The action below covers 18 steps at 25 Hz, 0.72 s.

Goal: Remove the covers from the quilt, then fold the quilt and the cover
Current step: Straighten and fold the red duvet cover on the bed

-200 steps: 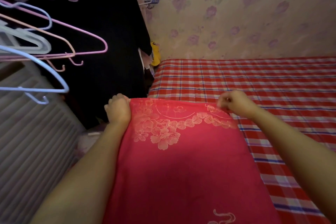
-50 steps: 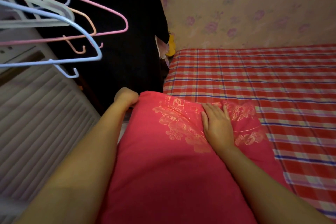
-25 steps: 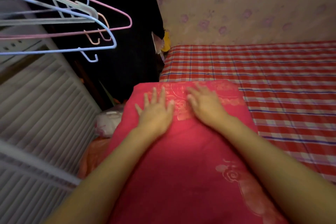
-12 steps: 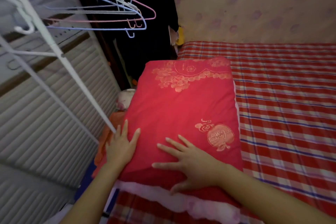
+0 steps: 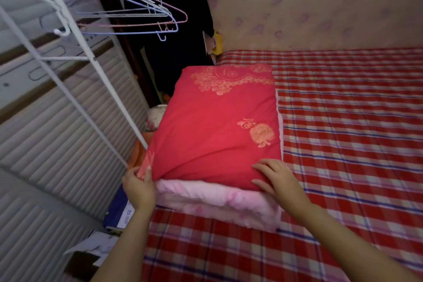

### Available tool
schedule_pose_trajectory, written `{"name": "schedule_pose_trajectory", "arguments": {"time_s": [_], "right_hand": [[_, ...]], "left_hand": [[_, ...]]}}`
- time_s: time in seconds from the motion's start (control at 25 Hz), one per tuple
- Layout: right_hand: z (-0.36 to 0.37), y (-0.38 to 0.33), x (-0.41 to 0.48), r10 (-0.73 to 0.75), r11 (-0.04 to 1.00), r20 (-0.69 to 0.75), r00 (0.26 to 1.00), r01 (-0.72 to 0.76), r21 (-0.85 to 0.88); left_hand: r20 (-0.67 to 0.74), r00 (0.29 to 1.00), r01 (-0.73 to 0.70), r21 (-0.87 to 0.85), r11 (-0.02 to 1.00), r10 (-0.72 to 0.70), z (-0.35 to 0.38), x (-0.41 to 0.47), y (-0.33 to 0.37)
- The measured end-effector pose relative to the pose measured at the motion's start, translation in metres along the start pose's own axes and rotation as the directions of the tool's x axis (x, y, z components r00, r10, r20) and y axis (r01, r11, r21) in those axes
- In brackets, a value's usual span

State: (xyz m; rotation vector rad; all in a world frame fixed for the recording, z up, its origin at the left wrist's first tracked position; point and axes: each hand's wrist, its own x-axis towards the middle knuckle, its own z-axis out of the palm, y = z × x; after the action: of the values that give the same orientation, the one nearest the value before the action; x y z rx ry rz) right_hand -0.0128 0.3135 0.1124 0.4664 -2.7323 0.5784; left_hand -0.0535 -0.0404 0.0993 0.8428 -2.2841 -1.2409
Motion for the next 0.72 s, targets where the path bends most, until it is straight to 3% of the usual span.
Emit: {"name": "schedule_pose_trajectory", "arguments": {"time_s": [0.12,0.24,0.32,0.52,0.6,0.72], "right_hand": [[-0.009,-0.02,-0.001,-0.029,0.989,-0.02,0.999,0.026,-0.144],[-0.003,-0.048,0.012,-0.053,0.978,-0.079,0.995,0.036,-0.205],[0.006,-0.067,0.026,-0.072,0.97,-0.113,0.991,0.044,-0.237],[0.018,-0.092,0.057,-0.097,0.942,-0.123,0.988,0.052,-0.331],[0.016,-0.095,0.057,-0.06,0.935,-0.09,0.994,0.024,-0.353],[0.013,-0.104,0.06,-0.062,0.896,-0.033,0.998,0.041,-0.443]], "left_hand": [[-0.044,0.989,0.131,-0.203,0.97,-0.143,-0.01,0.0,0.01],[0.23,0.908,0.418,-0.418,0.807,-0.35,-0.016,-0.013,0.024],[0.383,0.853,0.516,-0.523,0.678,-0.354,-0.014,-0.016,0.033],[0.442,0.805,0.594,-0.598,0.538,-0.396,-0.019,0.006,0.047],[0.433,0.804,0.595,-0.589,0.546,-0.408,-0.021,0.021,0.039],[0.354,0.87,0.482,-0.459,0.746,-0.344,-0.026,0.039,0.031]]}}
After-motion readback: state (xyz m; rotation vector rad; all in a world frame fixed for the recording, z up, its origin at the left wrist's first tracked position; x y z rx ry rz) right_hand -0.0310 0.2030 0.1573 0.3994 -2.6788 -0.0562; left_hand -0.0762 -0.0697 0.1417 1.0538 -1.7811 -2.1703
